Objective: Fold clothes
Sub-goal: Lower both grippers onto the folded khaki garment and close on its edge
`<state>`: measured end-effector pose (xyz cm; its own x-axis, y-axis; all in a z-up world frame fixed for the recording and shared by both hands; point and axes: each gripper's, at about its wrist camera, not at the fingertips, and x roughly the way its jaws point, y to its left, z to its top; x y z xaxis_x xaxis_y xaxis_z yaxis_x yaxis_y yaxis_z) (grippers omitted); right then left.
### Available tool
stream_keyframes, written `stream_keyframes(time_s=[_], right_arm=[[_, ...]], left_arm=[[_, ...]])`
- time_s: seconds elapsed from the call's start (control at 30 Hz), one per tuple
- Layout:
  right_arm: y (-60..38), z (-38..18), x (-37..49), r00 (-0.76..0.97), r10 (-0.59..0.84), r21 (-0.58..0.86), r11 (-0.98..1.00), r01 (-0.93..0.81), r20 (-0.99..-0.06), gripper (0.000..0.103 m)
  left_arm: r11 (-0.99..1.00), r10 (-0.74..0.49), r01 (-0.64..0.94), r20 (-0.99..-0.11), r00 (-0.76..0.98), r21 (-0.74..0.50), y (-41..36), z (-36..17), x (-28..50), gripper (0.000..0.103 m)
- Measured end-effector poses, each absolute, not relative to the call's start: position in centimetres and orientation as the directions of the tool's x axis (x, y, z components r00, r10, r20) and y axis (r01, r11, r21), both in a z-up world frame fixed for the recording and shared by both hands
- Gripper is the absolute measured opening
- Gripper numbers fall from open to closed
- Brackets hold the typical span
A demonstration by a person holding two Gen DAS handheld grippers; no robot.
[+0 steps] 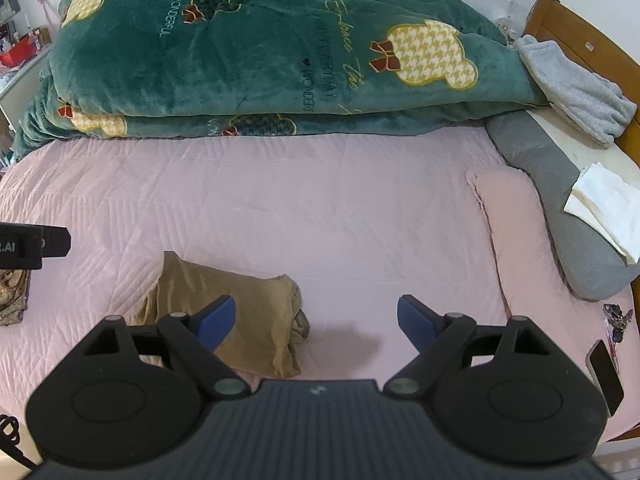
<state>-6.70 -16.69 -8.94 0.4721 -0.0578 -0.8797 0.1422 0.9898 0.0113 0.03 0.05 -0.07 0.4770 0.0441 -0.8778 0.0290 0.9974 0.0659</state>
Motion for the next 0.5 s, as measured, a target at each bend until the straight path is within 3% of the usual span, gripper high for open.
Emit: stream_keyframes(time_s=[0.13,0.5], right_arm=[[-15.2,-8.6,-6.0,0.473,-0.110,-0.043,0.988,0.150,-0.874,0.089],[-13.9,-10.3,-3.5,0.487,-0.058,0.015,0.989,0.145,-0.871,0.089]], left_arm=[[0.997,0.056,0.025,-0.887,0.459,0.076,1.1,-1.5,0.6,0.103],[0.995,0.087,0.017,-0.909,0.408,0.103,3.9,-5.4,2.2,0.103]])
